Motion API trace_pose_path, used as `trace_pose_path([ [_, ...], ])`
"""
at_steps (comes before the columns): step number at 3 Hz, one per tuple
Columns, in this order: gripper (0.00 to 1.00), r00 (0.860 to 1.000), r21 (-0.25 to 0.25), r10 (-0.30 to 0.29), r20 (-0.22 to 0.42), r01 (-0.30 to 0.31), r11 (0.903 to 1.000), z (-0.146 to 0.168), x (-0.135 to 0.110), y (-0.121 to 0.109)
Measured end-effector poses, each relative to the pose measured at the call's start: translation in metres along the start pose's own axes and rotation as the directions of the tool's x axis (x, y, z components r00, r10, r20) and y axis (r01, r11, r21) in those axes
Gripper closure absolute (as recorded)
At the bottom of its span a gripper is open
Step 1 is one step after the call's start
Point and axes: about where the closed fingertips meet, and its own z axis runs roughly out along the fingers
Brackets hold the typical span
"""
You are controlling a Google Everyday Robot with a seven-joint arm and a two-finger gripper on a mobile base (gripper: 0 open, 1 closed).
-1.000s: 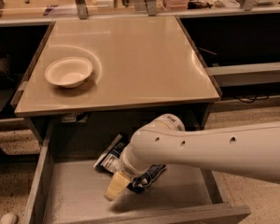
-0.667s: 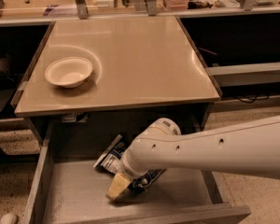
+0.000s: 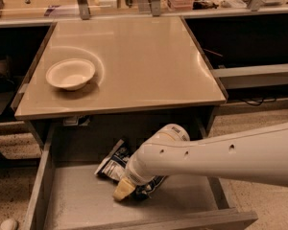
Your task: Pick blue chip bag from top drawer and place on counter
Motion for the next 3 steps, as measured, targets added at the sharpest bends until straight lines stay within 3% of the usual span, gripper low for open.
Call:
trace_pose_path([
  [3,0.87,1.0,-0.001,0.001,0.002,-0.001,1.0,-0.0037,-0.0016,-0.0002],
])
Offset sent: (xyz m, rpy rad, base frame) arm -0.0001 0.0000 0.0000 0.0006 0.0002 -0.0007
